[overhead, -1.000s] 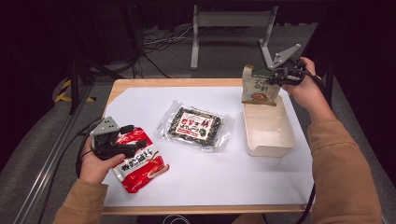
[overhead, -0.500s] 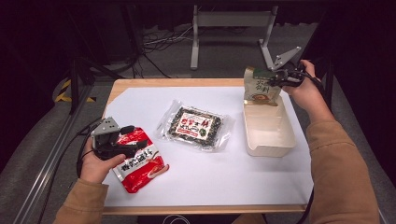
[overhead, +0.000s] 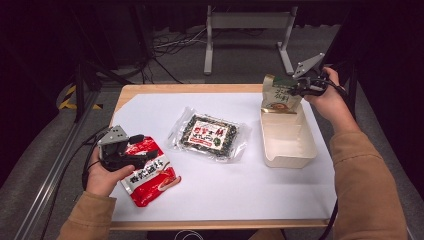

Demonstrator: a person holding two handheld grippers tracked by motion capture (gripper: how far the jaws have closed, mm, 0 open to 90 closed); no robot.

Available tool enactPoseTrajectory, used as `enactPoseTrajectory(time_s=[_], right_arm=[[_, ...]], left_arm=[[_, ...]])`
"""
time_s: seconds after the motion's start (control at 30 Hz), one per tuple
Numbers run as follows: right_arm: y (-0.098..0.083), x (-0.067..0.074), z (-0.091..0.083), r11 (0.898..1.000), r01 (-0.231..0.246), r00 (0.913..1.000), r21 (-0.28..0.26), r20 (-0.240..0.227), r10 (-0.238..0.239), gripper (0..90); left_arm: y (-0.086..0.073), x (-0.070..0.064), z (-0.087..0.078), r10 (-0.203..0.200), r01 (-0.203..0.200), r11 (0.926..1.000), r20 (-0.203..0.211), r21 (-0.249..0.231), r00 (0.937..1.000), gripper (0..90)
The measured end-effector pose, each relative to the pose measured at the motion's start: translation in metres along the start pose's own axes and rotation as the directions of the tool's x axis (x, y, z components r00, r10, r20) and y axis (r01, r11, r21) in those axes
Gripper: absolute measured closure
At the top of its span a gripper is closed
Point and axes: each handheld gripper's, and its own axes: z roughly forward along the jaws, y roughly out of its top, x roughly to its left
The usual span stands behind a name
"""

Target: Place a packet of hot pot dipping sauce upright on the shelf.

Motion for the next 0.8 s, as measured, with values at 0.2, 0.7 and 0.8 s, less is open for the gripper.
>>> enactPoseTrajectory(time_s=[0.2, 0.7, 0.8], right_arm=[[-0.007, 0.002, 0.005, 0.999, 0.003, 0.9996, 0.042, -0.026, -0.002, 88.4], [-0.019, 0.006, 0.022, 0.995, -0.060, 0.9976, 0.075, -0.029, 0.063, 86.0], [-0.022, 0.006, 0.022, 0.994, -0.071, 0.9969, 0.088, -0.029, 0.074, 84.9]], left_arm=[[0.001, -0.001, 0.001, -0.003, 0.003, 1.0000, 0.001, 0.001, 1.0000, 21.8], [0.001, 0.002, 0.001, 0.002, -0.002, 1.0000, -0.003, 0.000, 1.0000, 21.8], [0.001, 0.001, 0.002, -0.012, 0.012, 0.9999, 0.002, 0.001, 0.9999, 21.8]])
